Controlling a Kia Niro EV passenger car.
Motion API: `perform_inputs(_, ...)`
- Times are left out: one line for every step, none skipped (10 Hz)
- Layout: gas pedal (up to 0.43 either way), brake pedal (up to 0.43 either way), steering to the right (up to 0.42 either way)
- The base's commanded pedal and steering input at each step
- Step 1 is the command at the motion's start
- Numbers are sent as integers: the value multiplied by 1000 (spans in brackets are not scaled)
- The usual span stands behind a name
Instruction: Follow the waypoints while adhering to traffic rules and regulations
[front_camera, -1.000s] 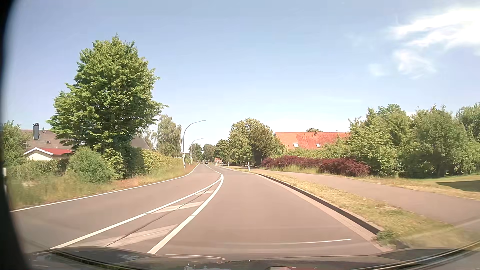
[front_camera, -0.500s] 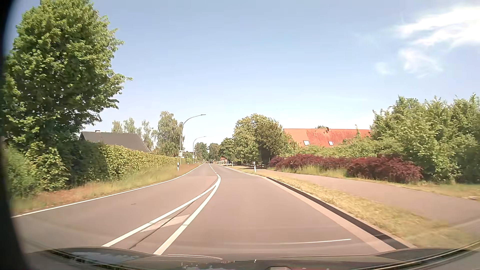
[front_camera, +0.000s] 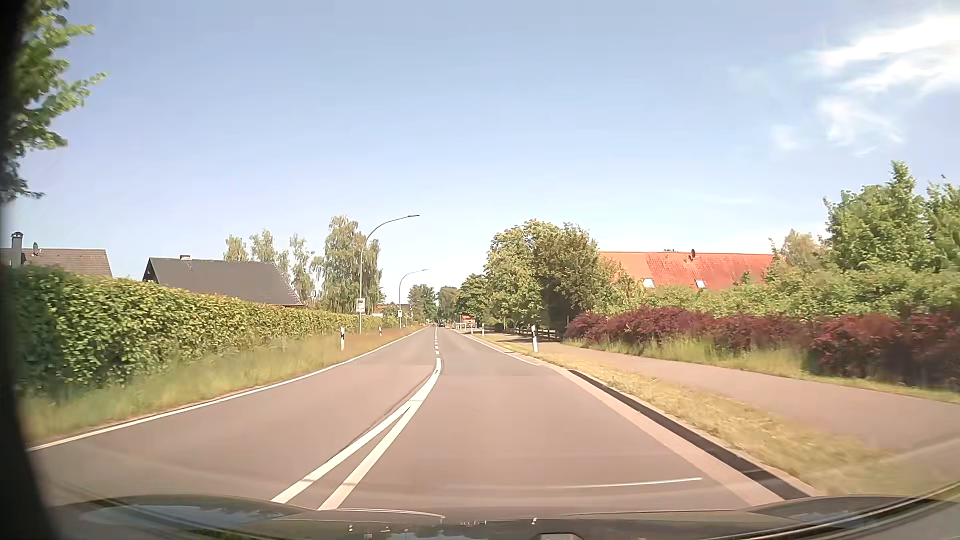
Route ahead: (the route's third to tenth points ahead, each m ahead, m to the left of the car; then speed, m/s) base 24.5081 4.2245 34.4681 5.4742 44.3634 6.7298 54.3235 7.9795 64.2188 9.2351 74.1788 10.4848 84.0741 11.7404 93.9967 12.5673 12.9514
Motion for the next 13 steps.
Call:
perform_inputs(228, 0, -29)
perform_inputs(228, 0, -29)
perform_inputs(228, 0, -29)
perform_inputs(228, 0, -27)
perform_inputs(228, 0, -25)
perform_inputs(228, 0, -25)
perform_inputs(228, 0, -24)
perform_inputs(228, 0, -23)
perform_inputs(228, 0, -21)
perform_inputs(228, 0, -20)
perform_inputs(228, 0, -19)
perform_inputs(228, 0, -17)
perform_inputs(228, 0, -16)
